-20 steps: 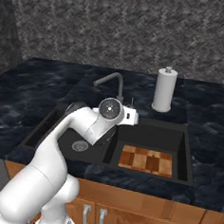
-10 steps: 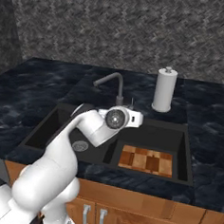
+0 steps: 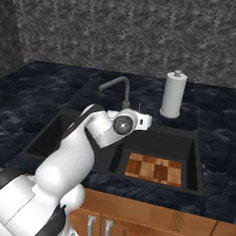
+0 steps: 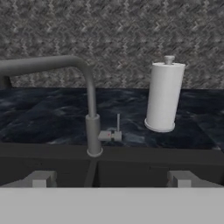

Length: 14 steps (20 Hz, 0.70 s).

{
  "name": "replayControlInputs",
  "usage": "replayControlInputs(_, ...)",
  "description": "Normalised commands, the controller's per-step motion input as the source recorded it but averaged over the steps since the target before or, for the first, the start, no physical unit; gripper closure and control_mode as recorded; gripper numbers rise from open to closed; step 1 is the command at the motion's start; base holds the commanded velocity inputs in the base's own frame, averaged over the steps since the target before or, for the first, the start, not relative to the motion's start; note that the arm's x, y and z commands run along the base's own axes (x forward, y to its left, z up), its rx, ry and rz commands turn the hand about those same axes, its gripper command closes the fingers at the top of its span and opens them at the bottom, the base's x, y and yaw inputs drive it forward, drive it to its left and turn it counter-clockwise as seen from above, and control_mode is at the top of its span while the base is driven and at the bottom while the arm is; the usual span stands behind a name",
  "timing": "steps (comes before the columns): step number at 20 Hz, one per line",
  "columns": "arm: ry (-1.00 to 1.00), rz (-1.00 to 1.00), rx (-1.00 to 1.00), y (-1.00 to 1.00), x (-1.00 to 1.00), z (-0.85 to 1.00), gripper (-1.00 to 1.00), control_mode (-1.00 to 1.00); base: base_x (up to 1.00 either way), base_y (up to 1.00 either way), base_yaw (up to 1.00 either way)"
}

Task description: Turn on the sink faucet with hot water and rinse the cutting board for ten seconds, then turn off the faucet. Push the cutting board to reach the water if necessary.

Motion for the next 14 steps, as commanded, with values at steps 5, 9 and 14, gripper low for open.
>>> replayControlInputs(5, -0.04, 0.00, 0.00, 0.00, 0.41, -0.03, -1.00, -1.00, 0.00, 0.00, 0.00)
replayControlInputs(9, -0.01, 0.00, 0.00, 0.00, 0.33, -0.07, -1.00, -1.00, 0.00, 0.00, 0.00)
replayControlInputs(14, 0.00, 0.00, 0.00, -0.01, 0.24, -0.09, -1.00, -1.00, 0.00, 0.00, 0.00)
